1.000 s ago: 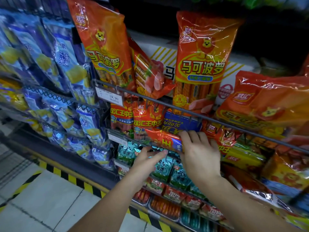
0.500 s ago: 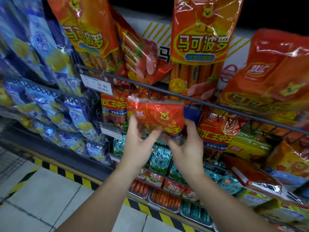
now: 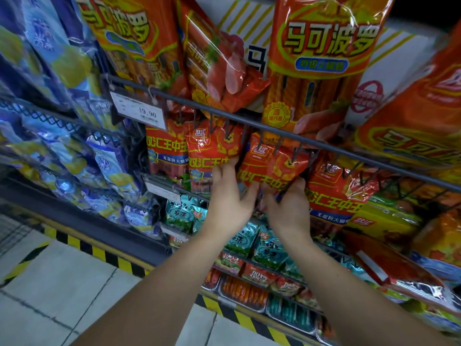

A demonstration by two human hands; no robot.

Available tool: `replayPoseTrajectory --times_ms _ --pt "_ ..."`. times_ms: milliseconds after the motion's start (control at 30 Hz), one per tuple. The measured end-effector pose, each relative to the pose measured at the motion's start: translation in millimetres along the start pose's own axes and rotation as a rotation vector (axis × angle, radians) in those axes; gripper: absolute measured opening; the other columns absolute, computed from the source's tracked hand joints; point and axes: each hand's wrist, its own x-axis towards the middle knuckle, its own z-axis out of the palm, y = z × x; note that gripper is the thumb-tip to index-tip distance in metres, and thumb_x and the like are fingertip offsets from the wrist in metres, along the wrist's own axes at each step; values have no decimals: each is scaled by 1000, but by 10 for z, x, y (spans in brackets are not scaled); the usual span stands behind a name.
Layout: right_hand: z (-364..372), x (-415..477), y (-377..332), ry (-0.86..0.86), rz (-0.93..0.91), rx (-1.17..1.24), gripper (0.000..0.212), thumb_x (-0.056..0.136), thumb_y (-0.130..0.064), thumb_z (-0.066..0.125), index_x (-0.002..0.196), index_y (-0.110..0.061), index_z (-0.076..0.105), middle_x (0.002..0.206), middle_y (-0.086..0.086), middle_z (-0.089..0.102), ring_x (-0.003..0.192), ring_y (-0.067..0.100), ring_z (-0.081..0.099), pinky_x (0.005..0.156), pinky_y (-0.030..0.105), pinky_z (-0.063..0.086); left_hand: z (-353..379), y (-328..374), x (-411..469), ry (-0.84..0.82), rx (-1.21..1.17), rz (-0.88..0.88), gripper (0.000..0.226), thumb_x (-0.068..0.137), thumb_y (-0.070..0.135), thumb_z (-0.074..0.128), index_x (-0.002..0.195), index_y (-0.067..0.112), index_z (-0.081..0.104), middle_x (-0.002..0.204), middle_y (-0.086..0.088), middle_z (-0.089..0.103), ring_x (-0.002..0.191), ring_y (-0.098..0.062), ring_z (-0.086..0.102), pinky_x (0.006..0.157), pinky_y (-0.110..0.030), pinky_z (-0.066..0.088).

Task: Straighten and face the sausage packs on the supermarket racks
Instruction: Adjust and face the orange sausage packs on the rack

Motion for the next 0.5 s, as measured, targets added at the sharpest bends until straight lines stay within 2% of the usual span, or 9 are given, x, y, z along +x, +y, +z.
replayPoseTrajectory --times_ms 33,133,200,267,333,400,500 --pt "-7 26 0 0 1 -36 50 93 -42 62 124 -9 39 107 10 64 92 31 64 67 34 48 17 -10 -38 44 43 41 53 91 17 64 138 7 41 123 -4 40 105 -6 41 92 -13 37" --pt "-13 64 -7 -15 -17 -146 66 95 -45 56 140 -2 33 120 15 61 95 32 63 67 36 51 58 -128 -127 11 139 46 56 89 16 65 138 7 40 120 -8 42 97 -20 49 80 -26 43" --pt "-15 66 -26 -42 -25 -193 74 98 -46 51 149 -1 23 131 17 57 99 31 63 68 36 52 72 -197 -157 -33 181 27 61 90 20 65 143 12 36 117 -10 44 85 -21 52 68 -22 35" --pt "-23 74 -44 -79 -18 -237 80 100 -45 47 153 1 11 138 19 52 102 31 62 70 35 51 72 -237 -161 -38 220 48 61 90 22 64 144 13 35 116 -11 45 84 -25 53 65 -24 34" --pt "-29 81 -62 -97 -26 -257 79 101 -43 46 153 4 9 136 21 52 103 32 61 72 38 53 58 -251 -157 -39 258 56 61 90 25 64 143 14 35 120 -11 46 85 -27 56 64 -26 36" --pt "-26 94 -81 -95 -35 -248 73 101 -42 47 150 5 19 125 21 57 98 33 61 73 42 54 48 -250 -153 -66 310 58 64 89 25 64 144 14 33 124 -12 46 90 -29 58 64 -26 37" --pt "-27 104 -108 -104 14 -232 66 101 -41 49 144 5 27 117 17 59 100 34 60 72 38 51 68 -274 -165 -103 370 82 71 84 20 66 145 10 31 127 -15 44 97 -35 57 63 -27 36"
